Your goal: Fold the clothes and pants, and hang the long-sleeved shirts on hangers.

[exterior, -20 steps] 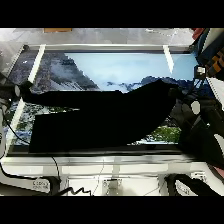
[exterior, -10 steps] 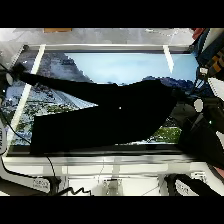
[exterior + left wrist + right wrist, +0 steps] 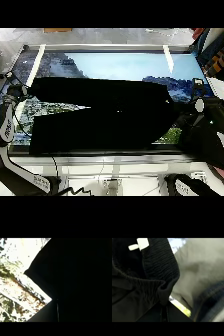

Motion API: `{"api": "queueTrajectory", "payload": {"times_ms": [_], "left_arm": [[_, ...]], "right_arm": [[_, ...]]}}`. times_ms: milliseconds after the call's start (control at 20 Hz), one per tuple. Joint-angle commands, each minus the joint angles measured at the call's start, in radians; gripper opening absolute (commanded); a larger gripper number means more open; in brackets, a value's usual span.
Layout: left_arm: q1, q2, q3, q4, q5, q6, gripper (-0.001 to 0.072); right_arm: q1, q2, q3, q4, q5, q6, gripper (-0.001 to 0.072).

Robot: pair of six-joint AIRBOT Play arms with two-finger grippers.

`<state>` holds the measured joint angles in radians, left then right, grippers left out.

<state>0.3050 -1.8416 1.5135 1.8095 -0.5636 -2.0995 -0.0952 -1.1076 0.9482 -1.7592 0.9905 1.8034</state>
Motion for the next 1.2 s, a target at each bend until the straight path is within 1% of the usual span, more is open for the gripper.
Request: {"api": "queueTrajectory", "payload": {"times_ms": [0,50,100,150,200,300,350,400,450,500,550,600,650,750,800,850,900,950,1000,1050,1100,1150], "left_arm": [[-0.004,0.003,0.000,0.011,-0.050,0.068,0.0008],[-0.005,0.007,0.000,0.014,-0.064,0.098,0.0009],[-0.006,0.013,0.000,0.014,-0.084,0.111,0.0009],[-0.007,0.020,0.000,0.029,-0.132,0.111,0.0009],[-0.006,0.025,0.000,0.057,-0.189,0.111,0.0009],[0.000,0.027,0.000,0.162,-0.301,0.111,0.0009],[0.004,0.027,0.000,0.197,-0.329,0.111,0.0012],[0.006,0.030,0.000,0.210,-0.355,0.111,0.0094],[0.008,0.035,0.000,0.210,-0.372,0.111,0.0261],[0.009,0.042,0.000,0.210,-0.377,0.111,0.0636],[0.008,0.052,0.000,0.210,-0.377,0.111,0.0704],[0.008,0.065,0.000,0.210,-0.382,0.111,0.0708],[0.008,0.082,0.000,0.211,-0.396,0.111,0.0707],[0.012,0.119,0.000,0.214,-0.478,0.111,0.0680],[0.016,0.140,0.000,0.218,-0.526,0.115,0.0557],[0.020,0.163,0.000,0.217,-0.571,0.156,0.0337],[0.021,0.185,0.000,0.217,-0.623,0.238,0.0097],[0.021,0.208,0.000,0.217,-0.692,0.363,0.0009],[0.021,0.228,0.000,0.213,-0.766,0.483,0.0009],[0.024,0.248,-0.001,0.200,-0.834,0.572,0.0009],[0.034,0.273,-0.005,0.157,-0.875,0.640,0.0009],[0.049,0.308,-0.018,0.084,-0.881,0.674,0.0008]], "right_arm": [[-0.001,0.033,0.000,-0.026,0.121,-0.026,0.0027],[-0.001,0.047,0.000,-0.033,0.140,-0.034,0.0027],[-0.001,0.058,0.000,-0.039,0.151,-0.044,0.0028],[-0.001,0.067,0.000,-0.049,0.153,-0.044,0.0028],[-0.001,0.072,0.000,-0.056,0.151,-0.044,0.0027],[-0.001,0.074,0.000,-0.060,0.151,-0.044,0.0028],[-0.001,0.074,0.000,-0.059,0.149,-0.044,0.0028],[-0.001,0.074,0.000,-0.058,0.149,-0.044,0.0027],[-0.001,0.074,0.000,-0.055,0.145,-0.044,0.0028],[-0.001,0.074,0.000,-0.051,0.140,-0.043,0.0028],[-0.001,0.074,0.000,-0.051,0.135,-0.043,0.0028],[-0.001,0.074,0.000,-0.051,0.135,-0.043,0.0028],[-0.001,0.074,0.000,-0.050,0.136,-0.043,0.0028],[-0.001,0.074,0.000,-0.050,0.142,-0.044,0.0028],[-0.001,0.074,0.000,-0.046,0.140,-0.043,0.0028],[0.000,0.074,0.000,-0.035,0.132,-0.043,0.0028],[0.000,0.074,0.000,-0.014,0.114,-0.044,0.0028],[0.000,0.074,0.000,0.006,0.097,-0.044,0.0028],[0.000,0.074,0.000,0.025,0.082,-0.044,0.0028],[0.000,0.074,0.000,0.037,0.075,-0.044,0.0028],[0.001,0.074,0.000,0.048,0.072,-0.044,0.0028],[0.000,0.074,0.000,0.058,0.071,-0.044,0.0028]]}}
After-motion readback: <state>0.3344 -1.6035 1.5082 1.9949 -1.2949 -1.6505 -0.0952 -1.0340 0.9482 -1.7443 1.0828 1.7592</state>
